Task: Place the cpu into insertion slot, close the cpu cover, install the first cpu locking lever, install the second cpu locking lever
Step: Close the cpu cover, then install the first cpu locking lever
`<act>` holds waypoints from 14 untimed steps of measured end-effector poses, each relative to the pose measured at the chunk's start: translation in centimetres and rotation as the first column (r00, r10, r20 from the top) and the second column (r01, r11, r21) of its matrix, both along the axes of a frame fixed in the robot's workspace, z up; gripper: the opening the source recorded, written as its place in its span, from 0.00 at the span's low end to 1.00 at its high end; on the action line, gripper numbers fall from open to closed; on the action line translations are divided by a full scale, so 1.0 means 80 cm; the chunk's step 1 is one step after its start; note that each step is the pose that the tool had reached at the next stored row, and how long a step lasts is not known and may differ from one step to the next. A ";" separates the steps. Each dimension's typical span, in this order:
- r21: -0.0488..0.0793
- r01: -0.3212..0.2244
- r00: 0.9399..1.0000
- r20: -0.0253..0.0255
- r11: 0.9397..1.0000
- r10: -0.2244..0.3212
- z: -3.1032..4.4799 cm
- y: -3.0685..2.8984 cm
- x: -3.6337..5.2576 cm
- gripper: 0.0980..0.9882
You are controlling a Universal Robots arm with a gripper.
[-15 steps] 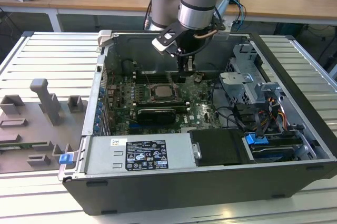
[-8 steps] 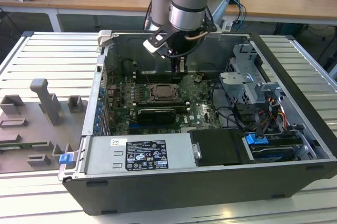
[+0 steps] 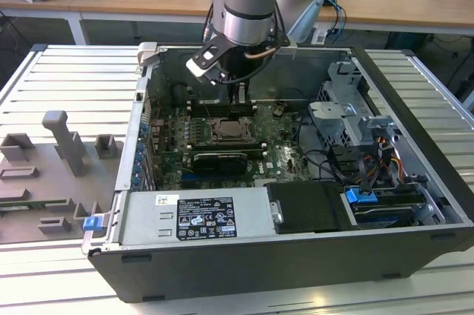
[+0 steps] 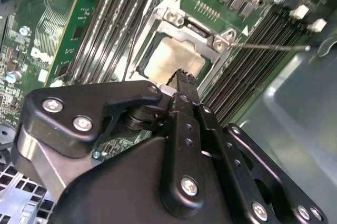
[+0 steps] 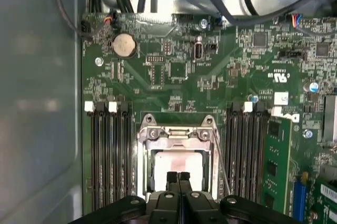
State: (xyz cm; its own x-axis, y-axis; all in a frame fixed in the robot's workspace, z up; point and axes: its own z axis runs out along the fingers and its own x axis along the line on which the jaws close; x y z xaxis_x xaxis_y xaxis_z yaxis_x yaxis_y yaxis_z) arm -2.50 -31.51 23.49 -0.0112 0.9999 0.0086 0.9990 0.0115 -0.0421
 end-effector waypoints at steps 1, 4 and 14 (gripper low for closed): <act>0.000 0.000 1.000 0.000 1.000 0.000 -0.0001 0.0001 -0.003 0.01; 0.000 0.000 1.000 0.000 1.000 0.000 -0.0004 0.0004 -0.006 0.01; 0.000 -0.002 1.000 0.000 1.000 0.002 0.0007 0.0004 -0.009 0.01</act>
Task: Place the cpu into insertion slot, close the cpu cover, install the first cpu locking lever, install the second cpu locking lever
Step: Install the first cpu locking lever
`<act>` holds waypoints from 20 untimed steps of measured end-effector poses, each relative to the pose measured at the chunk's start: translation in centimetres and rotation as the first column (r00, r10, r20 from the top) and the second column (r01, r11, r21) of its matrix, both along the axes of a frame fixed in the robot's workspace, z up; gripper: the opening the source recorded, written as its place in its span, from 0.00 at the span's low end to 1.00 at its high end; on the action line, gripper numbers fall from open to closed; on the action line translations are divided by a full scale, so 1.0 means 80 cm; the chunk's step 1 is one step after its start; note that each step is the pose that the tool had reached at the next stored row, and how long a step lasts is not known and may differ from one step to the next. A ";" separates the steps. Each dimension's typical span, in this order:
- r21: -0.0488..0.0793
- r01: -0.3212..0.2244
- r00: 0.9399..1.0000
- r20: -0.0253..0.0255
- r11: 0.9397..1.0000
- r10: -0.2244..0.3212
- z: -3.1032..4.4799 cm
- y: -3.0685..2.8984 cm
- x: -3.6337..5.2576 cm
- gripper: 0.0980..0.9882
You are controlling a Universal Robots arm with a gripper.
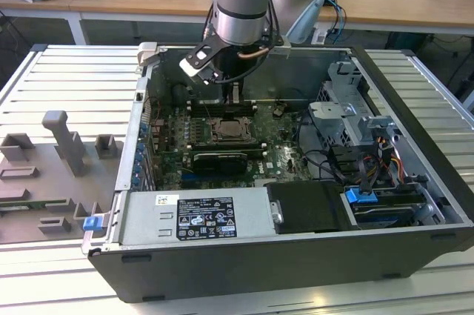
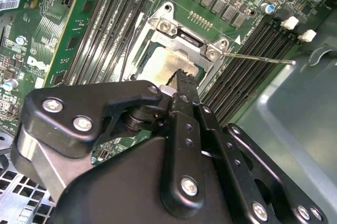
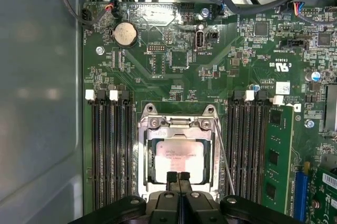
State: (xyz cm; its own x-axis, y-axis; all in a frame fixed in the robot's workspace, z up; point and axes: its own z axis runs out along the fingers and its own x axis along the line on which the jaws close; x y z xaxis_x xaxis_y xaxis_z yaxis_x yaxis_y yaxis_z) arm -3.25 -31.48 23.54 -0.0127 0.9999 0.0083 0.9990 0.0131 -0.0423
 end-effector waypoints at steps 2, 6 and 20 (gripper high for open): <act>0.000 0.000 1.000 0.000 1.000 0.000 0.0010 0.0000 0.000 0.01; 0.000 0.000 1.000 0.000 1.000 0.000 0.0040 0.0000 0.000 0.01; 0.000 0.000 1.000 0.000 1.000 0.000 0.0084 0.0000 0.000 0.01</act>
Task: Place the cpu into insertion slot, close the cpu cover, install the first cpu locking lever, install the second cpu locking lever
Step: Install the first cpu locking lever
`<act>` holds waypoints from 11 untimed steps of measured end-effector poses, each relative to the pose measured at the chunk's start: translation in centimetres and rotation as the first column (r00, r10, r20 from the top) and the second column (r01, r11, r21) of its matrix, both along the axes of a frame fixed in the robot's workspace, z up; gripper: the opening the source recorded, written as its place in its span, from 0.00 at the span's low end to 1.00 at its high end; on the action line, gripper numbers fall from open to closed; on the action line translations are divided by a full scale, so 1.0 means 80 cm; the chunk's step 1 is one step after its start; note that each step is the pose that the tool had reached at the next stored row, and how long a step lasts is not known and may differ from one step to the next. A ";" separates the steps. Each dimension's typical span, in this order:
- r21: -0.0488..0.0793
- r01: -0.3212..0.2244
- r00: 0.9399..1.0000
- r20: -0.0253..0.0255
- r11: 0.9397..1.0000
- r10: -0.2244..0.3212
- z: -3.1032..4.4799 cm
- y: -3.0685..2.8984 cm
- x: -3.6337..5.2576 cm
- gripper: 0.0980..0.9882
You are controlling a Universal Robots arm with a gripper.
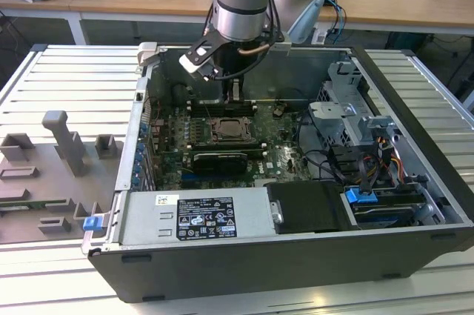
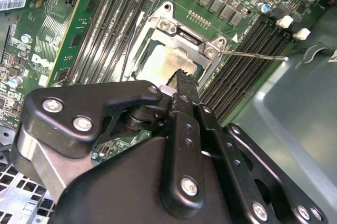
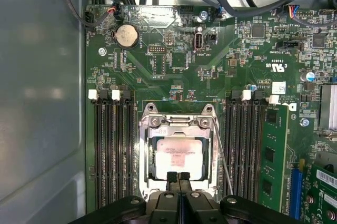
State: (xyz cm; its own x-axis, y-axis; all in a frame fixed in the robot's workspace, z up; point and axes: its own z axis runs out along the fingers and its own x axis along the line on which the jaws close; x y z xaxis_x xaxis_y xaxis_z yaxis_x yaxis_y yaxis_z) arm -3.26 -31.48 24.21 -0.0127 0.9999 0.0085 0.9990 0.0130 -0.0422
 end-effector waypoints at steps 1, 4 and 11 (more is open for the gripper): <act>0.000 0.000 1.000 0.000 1.000 0.000 0.0002 0.0000 0.000 0.01; 0.000 0.000 1.000 0.000 1.000 0.000 0.0010 0.0000 0.000 0.01; 0.000 0.000 1.000 0.000 1.000 0.000 0.0022 0.0000 0.000 0.01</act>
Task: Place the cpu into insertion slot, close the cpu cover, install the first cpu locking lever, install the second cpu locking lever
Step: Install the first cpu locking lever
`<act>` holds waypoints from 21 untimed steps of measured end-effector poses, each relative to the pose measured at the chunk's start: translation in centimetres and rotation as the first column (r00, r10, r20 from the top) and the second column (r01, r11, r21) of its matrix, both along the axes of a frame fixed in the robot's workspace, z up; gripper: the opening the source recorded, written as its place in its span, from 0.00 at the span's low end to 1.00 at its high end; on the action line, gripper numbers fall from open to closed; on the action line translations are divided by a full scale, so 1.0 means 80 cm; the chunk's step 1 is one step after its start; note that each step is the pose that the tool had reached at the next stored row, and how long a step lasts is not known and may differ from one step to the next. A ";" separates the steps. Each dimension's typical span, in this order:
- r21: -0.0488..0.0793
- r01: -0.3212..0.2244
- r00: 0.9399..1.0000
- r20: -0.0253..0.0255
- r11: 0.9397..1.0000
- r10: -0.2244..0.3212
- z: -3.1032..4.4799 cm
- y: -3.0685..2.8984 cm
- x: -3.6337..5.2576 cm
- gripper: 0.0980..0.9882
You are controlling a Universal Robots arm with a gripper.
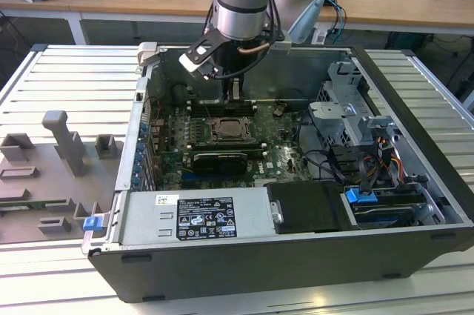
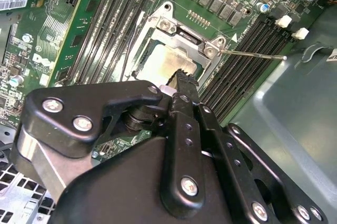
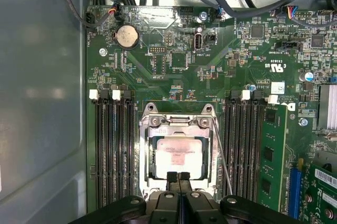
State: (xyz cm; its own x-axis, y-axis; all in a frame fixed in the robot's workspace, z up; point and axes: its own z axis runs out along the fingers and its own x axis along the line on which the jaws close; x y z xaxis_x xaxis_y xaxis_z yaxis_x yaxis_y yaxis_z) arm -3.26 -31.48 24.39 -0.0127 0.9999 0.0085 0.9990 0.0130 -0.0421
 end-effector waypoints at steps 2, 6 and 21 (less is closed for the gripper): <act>0.000 0.000 1.000 0.000 1.000 0.000 0.0003 0.0000 0.000 0.01; 0.000 -0.001 1.000 0.000 1.000 0.001 0.0022 0.0000 0.000 0.01; 0.000 -0.156 0.988 0.000 0.988 0.156 0.0188 0.0000 0.000 0.01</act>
State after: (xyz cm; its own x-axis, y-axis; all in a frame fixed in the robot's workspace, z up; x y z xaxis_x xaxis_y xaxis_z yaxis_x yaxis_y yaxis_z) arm -3.29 -31.48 25.90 -0.1683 0.9857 0.0081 0.9848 0.1685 -0.0422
